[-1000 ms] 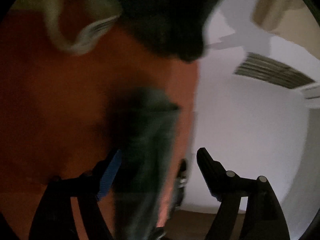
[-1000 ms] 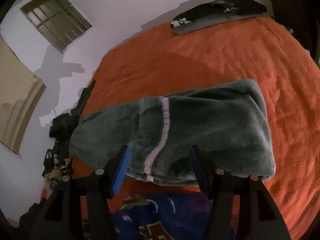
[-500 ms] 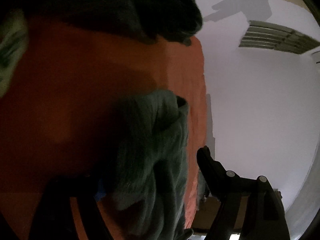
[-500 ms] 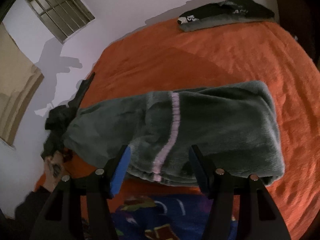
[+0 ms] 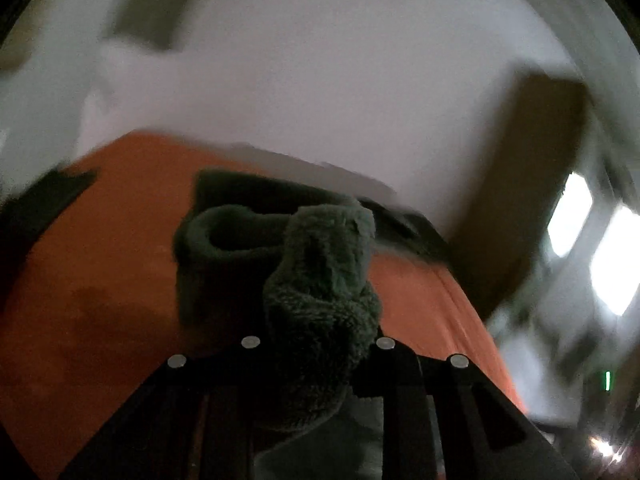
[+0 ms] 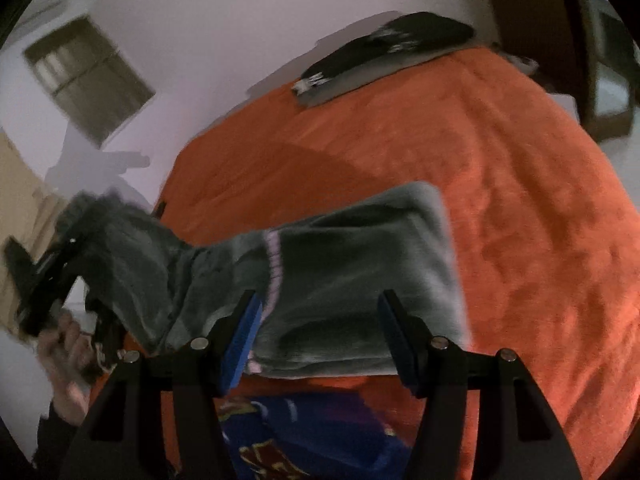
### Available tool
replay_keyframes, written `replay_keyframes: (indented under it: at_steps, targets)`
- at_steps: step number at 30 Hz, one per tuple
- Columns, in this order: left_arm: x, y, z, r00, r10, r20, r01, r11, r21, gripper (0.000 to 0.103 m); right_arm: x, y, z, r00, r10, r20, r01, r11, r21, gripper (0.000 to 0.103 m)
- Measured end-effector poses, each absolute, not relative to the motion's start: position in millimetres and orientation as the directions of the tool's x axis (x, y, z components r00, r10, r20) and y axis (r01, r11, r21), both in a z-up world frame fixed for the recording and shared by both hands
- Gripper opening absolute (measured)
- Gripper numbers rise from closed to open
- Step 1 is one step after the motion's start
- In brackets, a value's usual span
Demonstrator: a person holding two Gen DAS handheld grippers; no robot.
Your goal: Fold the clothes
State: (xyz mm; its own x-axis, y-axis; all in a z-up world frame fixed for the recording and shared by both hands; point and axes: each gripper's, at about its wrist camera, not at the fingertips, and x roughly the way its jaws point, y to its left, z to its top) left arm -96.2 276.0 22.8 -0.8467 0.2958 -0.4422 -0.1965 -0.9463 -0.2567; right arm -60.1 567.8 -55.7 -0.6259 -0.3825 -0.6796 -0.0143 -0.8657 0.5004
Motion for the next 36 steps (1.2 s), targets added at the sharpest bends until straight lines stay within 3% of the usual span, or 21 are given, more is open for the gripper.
replay_keyframes:
  at_steps: [5, 8, 10, 14, 19, 24, 25, 27, 28, 29, 32, 36]
  targets:
    - [-81, 479, -14, -0.713, 0.375, -0.592, -0.376, -0.918, -0.128, 0.03, -55, 633, -55, -0.655, -0.329, -0.68, -0.143, -0.83, 0.539, 0.06]
    - [-76, 579, -74, -0.587, 0.24, -0.773, -0.433, -0.9, 0.049, 0.031, -51, 665, -65, -0.651, -0.31, -0.693, -0.203, -0.808, 0.552, 0.06]
    - [-81, 592, -92, -0.56, 0.18, -0.808, -0.426, -0.9, 0.094, 0.032, -48, 685, -73, -0.646, -0.299, -0.702, -0.242, -0.792, 0.56, 0.06]
    - [-106, 545, -76, -0.516, 0.208, -0.831, -0.406, -0.914, 0.023, 0.034, -44, 723, -90, -0.636, -0.295, -0.713, -0.313, -0.746, 0.588, 0.06]
    - [-117, 487, -48, -0.493, 0.22, -0.841, -0.416, -0.909, 0.006, 0.038, -56, 722, -125, -0.606, -0.489, -0.628, -0.308, -0.583, 0.752, 0.062]
    - [-115, 412, 15, -0.55, 0.313, -0.774, -0.409, -0.909, -0.077, 0.049, -81, 697, -137, -0.557, -0.64, -0.529, -0.263, -0.468, 0.843, 0.077]
    - [-124, 389, 20, -0.558, 0.32, -0.766, -0.377, -0.92, -0.11, 0.055, -88, 692, -133, -0.55, -0.655, -0.519, -0.245, -0.468, 0.849, 0.079]
    - [-141, 343, 29, -0.573, 0.332, -0.749, -0.312, -0.934, -0.176, 0.078, -106, 681, -120, -0.538, -0.667, -0.516, -0.192, -0.499, 0.845, 0.083]
    - [-150, 320, 34, -0.581, 0.338, -0.74, -0.279, -0.937, -0.209, 0.085, -116, 675, -115, -0.529, -0.66, -0.534, -0.169, -0.534, 0.828, 0.089]
    - [-159, 296, 38, -0.59, 0.343, -0.731, -0.246, -0.939, -0.241, 0.085, -126, 670, -111, -0.518, -0.643, -0.564, -0.15, -0.58, 0.8, 0.091]
    - [-213, 234, -17, -0.482, 0.296, -0.825, -0.05, -0.949, -0.312, 0.085, -163, 657, -119, -0.445, -0.563, -0.697, -0.184, -0.704, 0.686, 0.091]
    - [-258, 193, -105, -0.367, 0.249, -0.896, 0.114, -0.944, -0.309, 0.084, -208, 642, -147, -0.315, -0.59, -0.743, -0.184, -0.73, 0.658, 0.091]
